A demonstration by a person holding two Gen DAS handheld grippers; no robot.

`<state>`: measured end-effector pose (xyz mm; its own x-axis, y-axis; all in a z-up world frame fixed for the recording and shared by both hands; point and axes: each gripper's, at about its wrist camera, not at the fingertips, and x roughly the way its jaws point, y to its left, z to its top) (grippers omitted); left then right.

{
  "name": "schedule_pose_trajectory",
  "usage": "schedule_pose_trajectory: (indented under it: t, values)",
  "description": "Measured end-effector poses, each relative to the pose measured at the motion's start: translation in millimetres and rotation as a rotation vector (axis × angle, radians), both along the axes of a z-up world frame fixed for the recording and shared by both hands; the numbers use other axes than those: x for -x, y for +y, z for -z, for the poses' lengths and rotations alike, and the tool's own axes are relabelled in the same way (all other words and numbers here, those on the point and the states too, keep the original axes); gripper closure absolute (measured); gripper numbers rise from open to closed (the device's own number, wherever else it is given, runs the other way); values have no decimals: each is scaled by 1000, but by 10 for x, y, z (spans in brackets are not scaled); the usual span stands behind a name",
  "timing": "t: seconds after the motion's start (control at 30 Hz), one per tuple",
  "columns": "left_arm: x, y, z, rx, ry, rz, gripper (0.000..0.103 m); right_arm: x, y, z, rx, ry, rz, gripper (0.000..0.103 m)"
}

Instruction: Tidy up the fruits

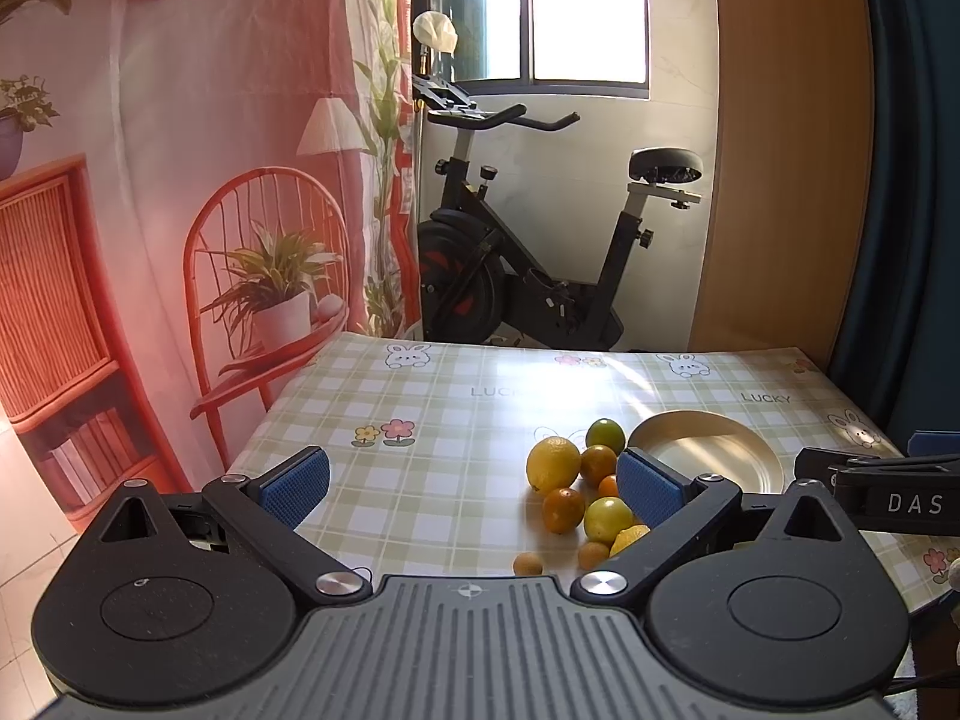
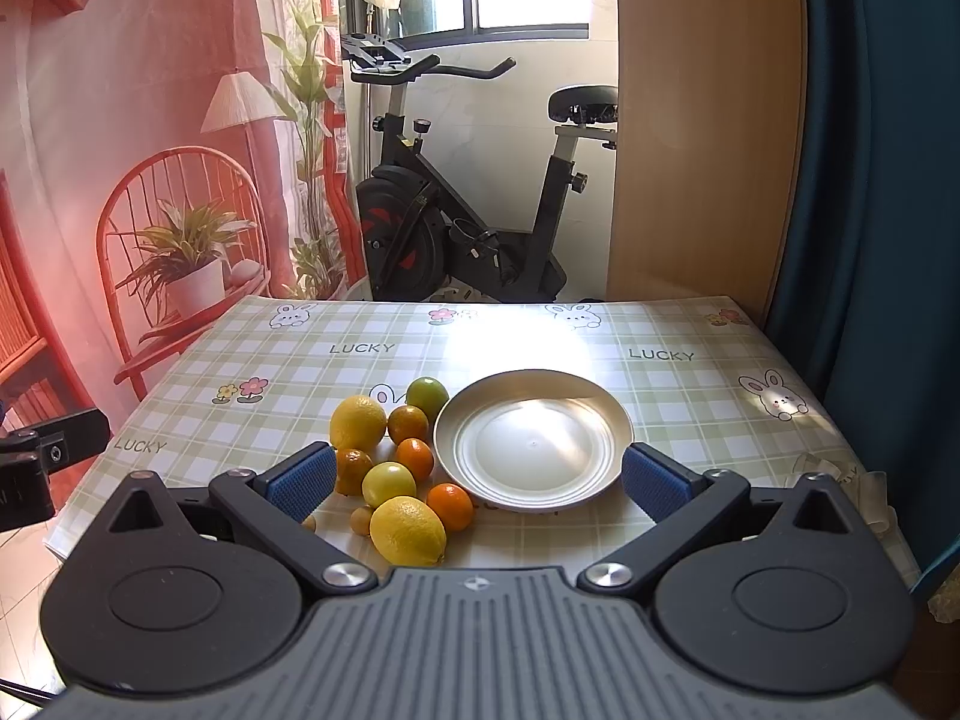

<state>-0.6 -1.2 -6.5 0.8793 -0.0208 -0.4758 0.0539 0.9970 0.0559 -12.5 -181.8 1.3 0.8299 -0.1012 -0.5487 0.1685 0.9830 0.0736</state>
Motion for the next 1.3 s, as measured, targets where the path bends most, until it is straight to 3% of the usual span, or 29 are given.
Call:
schedule_pose_trajectory:
  t: [1.3]
  values:
    - [20, 20, -34, 16, -23, 25, 0, -9, 32, 54, 10, -1, 0, 0]
